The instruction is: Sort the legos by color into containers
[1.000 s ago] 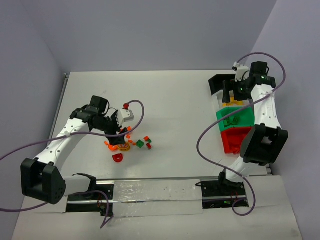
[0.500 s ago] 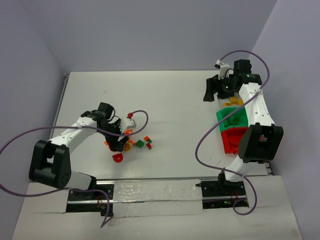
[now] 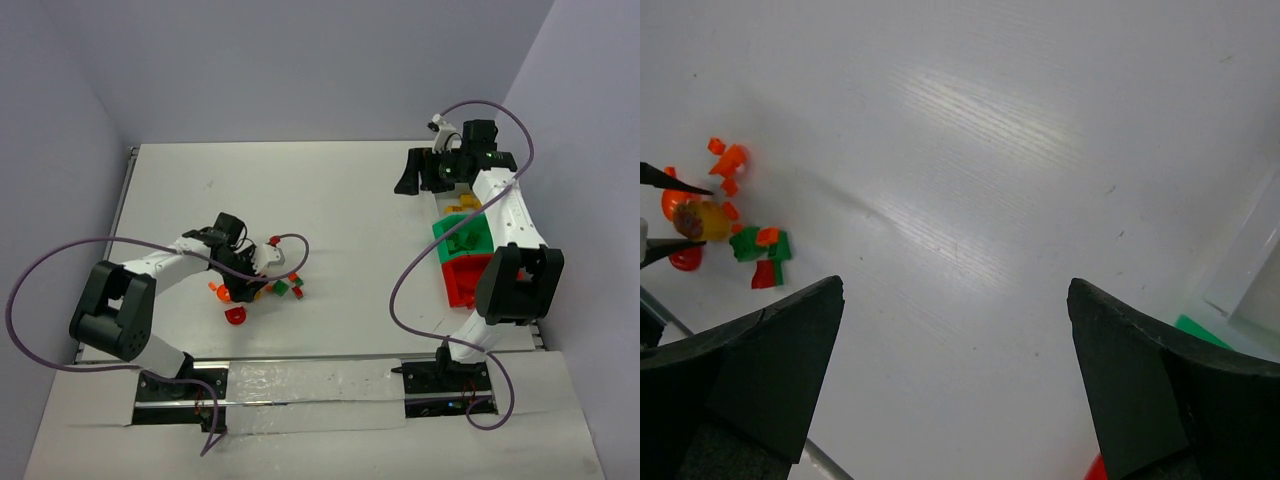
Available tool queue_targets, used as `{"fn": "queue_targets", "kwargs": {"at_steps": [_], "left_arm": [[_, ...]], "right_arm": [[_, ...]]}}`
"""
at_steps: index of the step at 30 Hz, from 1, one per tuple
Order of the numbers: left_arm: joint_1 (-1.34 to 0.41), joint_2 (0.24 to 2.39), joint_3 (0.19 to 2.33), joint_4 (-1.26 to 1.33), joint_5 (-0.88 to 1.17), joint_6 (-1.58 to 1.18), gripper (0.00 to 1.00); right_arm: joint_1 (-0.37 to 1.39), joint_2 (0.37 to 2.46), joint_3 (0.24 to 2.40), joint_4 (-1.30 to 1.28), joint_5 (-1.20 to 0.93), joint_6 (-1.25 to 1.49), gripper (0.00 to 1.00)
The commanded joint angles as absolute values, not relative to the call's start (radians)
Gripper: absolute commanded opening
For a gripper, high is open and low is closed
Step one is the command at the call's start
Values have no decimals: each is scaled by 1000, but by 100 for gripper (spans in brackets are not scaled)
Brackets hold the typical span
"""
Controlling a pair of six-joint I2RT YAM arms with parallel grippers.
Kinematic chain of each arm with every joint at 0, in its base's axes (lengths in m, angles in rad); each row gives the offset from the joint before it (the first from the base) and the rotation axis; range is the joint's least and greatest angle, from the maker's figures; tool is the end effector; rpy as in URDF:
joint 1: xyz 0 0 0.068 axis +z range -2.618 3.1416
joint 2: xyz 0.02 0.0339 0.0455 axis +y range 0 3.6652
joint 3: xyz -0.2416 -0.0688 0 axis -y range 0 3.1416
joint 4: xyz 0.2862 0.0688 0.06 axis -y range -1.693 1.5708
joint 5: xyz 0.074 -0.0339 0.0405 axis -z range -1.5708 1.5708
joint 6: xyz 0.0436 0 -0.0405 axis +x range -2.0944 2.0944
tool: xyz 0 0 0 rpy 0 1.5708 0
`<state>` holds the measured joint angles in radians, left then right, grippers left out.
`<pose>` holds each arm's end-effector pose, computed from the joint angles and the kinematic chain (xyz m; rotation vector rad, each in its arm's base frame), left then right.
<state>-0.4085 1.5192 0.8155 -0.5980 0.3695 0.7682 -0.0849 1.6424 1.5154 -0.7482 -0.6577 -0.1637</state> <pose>0.2645 -0.1317 0.1048 1.6011 2.2731 -0.4437 0.3991 -0.0072 0.2945 -0.3743 2.2832 0.6743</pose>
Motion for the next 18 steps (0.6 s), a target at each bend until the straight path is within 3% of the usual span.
{"fn": "queue_targets", "kwargs": {"at_steps": [1, 7, 13, 18], "left_arm": [[-416, 1524, 776, -506, 332, 784, 65], [-417, 1512, 752, -477, 352, 805, 30], [-423, 1387, 830, -440, 459, 706, 21], [-492, 1324, 917, -324, 489, 445, 12]], "right_arm": [[-67, 1641, 1524, -673, -701, -117, 100], [-60, 1619, 1460, -634, -745, -40, 100], [-32, 1592, 1368, -549, -810, 35, 100], [66, 1600, 1288, -402, -966, 220, 100]]}}
